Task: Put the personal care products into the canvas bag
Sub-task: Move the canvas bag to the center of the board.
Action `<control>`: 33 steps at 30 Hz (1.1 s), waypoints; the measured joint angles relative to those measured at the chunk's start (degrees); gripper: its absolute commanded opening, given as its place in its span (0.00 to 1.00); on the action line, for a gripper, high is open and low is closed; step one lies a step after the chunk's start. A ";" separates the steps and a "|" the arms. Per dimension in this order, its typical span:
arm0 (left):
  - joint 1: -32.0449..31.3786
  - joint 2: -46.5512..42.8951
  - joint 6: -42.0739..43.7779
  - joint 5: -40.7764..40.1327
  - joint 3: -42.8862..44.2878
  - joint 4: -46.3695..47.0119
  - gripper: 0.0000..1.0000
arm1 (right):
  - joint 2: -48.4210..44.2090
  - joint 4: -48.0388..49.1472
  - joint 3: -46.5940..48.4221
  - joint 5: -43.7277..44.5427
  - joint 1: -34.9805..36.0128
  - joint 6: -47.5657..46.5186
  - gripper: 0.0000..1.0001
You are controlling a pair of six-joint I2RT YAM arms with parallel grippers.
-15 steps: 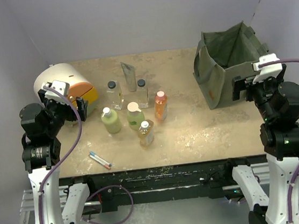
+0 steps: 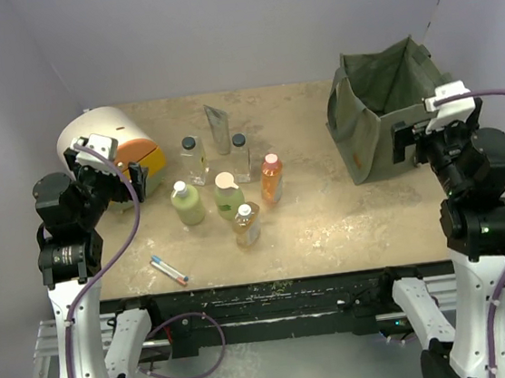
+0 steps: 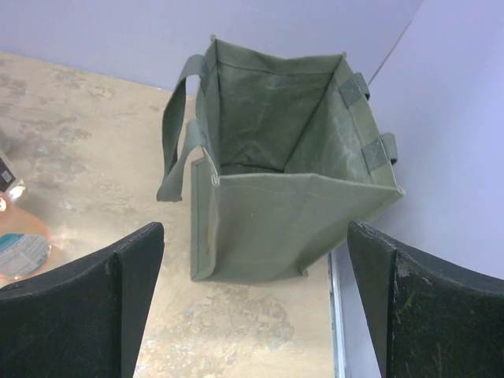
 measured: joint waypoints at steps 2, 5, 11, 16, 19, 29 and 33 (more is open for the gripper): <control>0.00 0.02 0.35 0.02 0.00 0.20 0.99 | 2.34 -0.61 2.23 -1.31 0.02 -0.66 1.00; 0.00 0.07 1.01 0.07 0.00 0.24 0.99 | 5.86 -0.66 4.70 -2.84 0.02 -1.62 1.00; 0.02 0.42 2.10 1.01 0.00 0.26 0.99 | 12.85 -1.07 6.29 -4.13 0.00 -3.39 0.99; 0.02 1.11 2.14 2.05 0.00 0.24 0.99 | 19.30 -1.42 7.63 -4.22 0.02 -4.81 0.99; 0.02 1.68 2.14 2.45 0.00 0.24 0.99 | 22.64 -1.46 8.52 -4.22 0.26 -5.31 0.99; 0.02 2.89 2.03 3.63 0.00 0.24 0.99 | 31.78 -0.63 11.98 -0.39 7.34 -6.40 0.90; 0.02 2.89 2.01 3.74 0.00 0.22 0.99 | 35.23 -0.09 12.98 3.50 10.75 -6.51 0.84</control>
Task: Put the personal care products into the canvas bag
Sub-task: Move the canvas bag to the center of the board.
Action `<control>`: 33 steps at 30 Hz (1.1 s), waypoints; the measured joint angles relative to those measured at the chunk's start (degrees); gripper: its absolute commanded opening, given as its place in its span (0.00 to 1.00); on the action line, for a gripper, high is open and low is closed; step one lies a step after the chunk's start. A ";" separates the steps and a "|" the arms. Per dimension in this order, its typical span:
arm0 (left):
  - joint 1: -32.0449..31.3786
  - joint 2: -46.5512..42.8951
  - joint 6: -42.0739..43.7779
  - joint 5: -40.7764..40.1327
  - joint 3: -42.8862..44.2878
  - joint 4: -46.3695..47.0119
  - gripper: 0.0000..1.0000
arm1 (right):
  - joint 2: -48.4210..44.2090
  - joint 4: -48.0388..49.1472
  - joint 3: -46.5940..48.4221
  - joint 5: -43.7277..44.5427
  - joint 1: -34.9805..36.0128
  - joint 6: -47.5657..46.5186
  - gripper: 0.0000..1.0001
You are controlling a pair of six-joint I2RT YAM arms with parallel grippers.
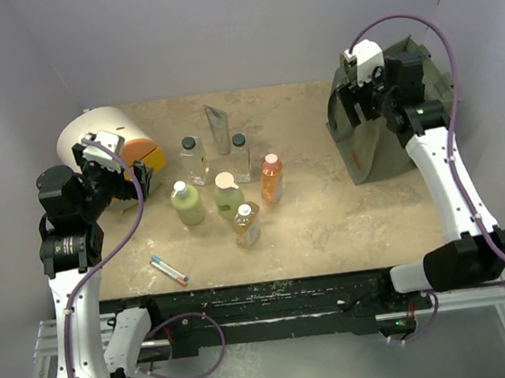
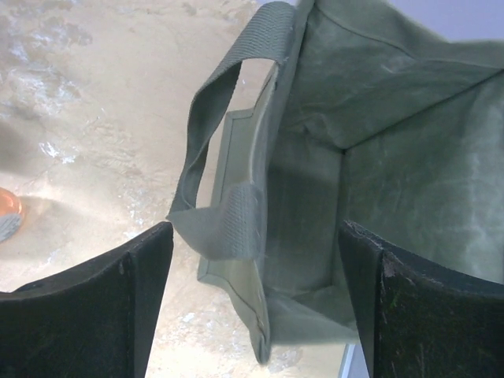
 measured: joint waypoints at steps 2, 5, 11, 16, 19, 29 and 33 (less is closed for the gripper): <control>0.00 0.00 0.00 0.07 0.00 0.00 0.99 | 2.27 0.35 0.42 2.12 1.46 0.04 0.81; 0.00 -0.02 0.00 0.09 0.00 0.00 0.99 | 4.11 0.46 0.42 4.24 2.29 0.04 0.75; 0.00 -0.02 0.00 0.52 0.00 0.00 0.99 | 5.90 0.35 0.42 6.51 2.51 -0.35 0.51; 0.00 -0.02 0.02 0.90 0.00 -0.02 0.99 | 5.86 0.07 0.39 5.99 2.75 -0.11 0.25; 0.00 -0.09 0.07 0.94 0.00 -0.09 0.99 | 5.75 -0.11 0.31 5.42 2.84 0.68 0.04; 0.00 -0.57 2.49 1.16 -0.09 -1.05 0.99 | -0.44 -1.64 -3.74 4.79 7.85 6.60 0.00; -0.02 1.40 2.95 1.16 -0.07 -1.14 0.99 | -5.66 -2.49 -5.92 4.15 11.02 9.73 0.00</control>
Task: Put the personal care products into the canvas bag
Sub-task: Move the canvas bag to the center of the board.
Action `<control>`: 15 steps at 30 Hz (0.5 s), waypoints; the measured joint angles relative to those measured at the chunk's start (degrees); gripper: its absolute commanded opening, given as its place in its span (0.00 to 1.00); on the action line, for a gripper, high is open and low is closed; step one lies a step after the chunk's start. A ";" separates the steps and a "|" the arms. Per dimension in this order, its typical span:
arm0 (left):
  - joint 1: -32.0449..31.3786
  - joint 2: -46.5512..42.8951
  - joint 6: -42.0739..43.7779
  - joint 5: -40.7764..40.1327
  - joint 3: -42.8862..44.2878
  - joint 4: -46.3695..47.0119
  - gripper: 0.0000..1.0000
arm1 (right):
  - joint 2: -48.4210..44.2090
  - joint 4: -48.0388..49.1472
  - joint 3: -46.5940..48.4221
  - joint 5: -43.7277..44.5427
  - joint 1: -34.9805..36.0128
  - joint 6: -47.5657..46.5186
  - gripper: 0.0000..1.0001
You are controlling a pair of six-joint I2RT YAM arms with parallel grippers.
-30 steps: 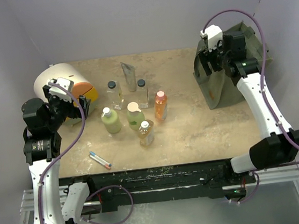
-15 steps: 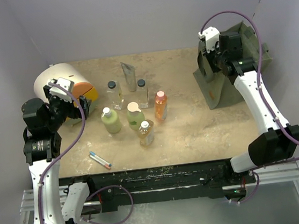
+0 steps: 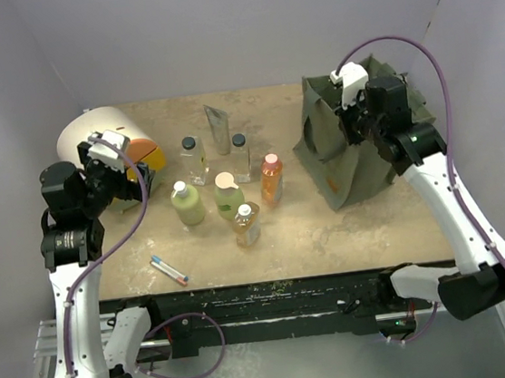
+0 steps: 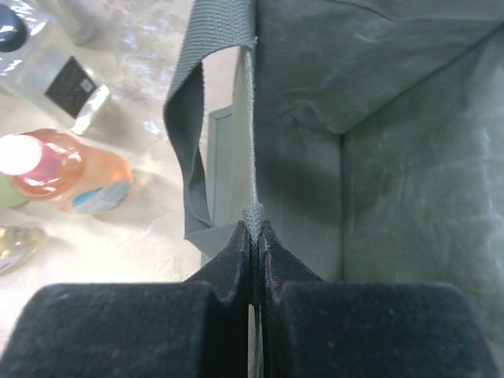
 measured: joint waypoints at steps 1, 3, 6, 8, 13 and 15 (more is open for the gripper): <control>0.02 0.44 0.00 -0.02 0.02 -0.11 0.99 | -1.27 0.11 -0.68 -0.22 0.57 0.87 0.00; 0.02 1.77 0.02 -0.07 0.11 -0.66 0.99 | -3.34 0.24 -2.01 -0.66 1.73 2.32 0.00; 0.02 2.99 0.02 -0.13 0.11 -1.73 0.99 | -4.74 0.44 -3.34 -1.03 4.00 4.31 0.00; 0.02 3.04 0.02 -0.22 0.11 -2.08 0.99 | -4.63 0.79 -3.80 -1.09 5.42 5.25 0.00; 0.02 3.34 -0.04 -0.33 0.57 -2.10 0.99 | -3.63 1.79 -5.35 -1.84 8.13 7.28 0.08; 0.02 3.65 -0.22 -0.37 0.85 -2.05 0.99 | -3.32 2.27 -5.38 -2.86 8.87 7.80 0.18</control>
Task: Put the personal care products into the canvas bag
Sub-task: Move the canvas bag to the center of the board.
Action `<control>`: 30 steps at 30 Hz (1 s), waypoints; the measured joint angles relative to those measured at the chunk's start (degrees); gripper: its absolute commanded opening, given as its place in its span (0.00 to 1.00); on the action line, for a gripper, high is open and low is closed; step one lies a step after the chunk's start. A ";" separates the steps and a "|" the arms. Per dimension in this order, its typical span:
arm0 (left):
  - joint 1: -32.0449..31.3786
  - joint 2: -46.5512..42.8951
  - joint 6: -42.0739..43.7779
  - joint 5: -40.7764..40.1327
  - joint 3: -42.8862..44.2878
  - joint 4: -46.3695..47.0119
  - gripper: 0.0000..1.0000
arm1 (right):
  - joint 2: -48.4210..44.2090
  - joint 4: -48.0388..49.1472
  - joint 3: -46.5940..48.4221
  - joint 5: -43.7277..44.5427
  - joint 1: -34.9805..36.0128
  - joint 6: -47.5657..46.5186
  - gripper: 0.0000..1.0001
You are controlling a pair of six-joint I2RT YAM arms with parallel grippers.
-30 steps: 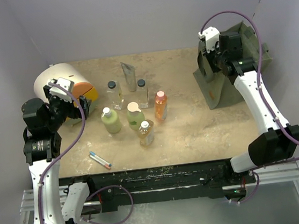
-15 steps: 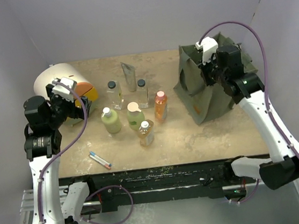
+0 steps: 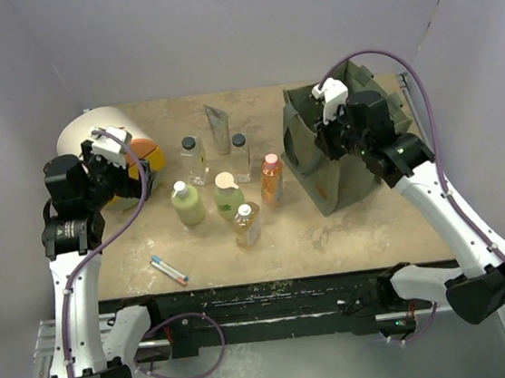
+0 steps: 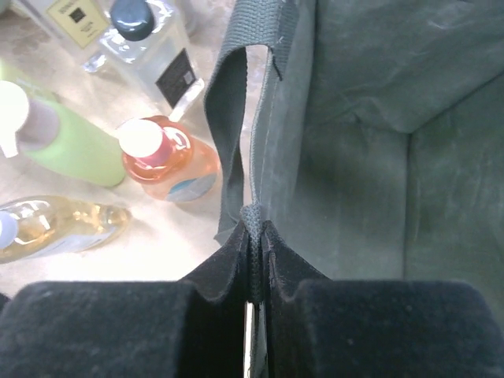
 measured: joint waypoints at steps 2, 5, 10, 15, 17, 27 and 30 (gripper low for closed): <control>0.00 0.31 -0.28 0.02 0.24 0.04 0.99 | 0.13 0.35 0.00 -1.95 0.35 0.24 0.30; 0.00 0.66 -0.42 0.04 0.42 0.11 0.99 | 0.13 0.46 0.02 -6.86 0.52 0.07 0.56; 0.00 0.74 -0.44 0.07 0.59 0.07 0.99 | -0.39 0.26 0.44 -13.64 0.63 -1.66 0.69; 0.00 0.50 -0.44 0.13 0.98 0.11 0.99 | -3.45 0.15 2.47 -10.51 0.63 -2.91 0.72; 0.00 0.17 -0.44 0.33 1.03 0.09 0.99 | -5.14 0.15 3.23 -7.54 0.20 -3.50 0.73; 0.00 -0.70 -0.42 1.62 1.97 -0.39 0.99 | -4.57 1.40 6.23 6.95 -11.26 -9.22 0.76; 0.00 -0.70 -0.33 2.21 2.16 -0.96 0.99 | -0.70 1.55 7.48 8.48 -14.19 -10.88 0.76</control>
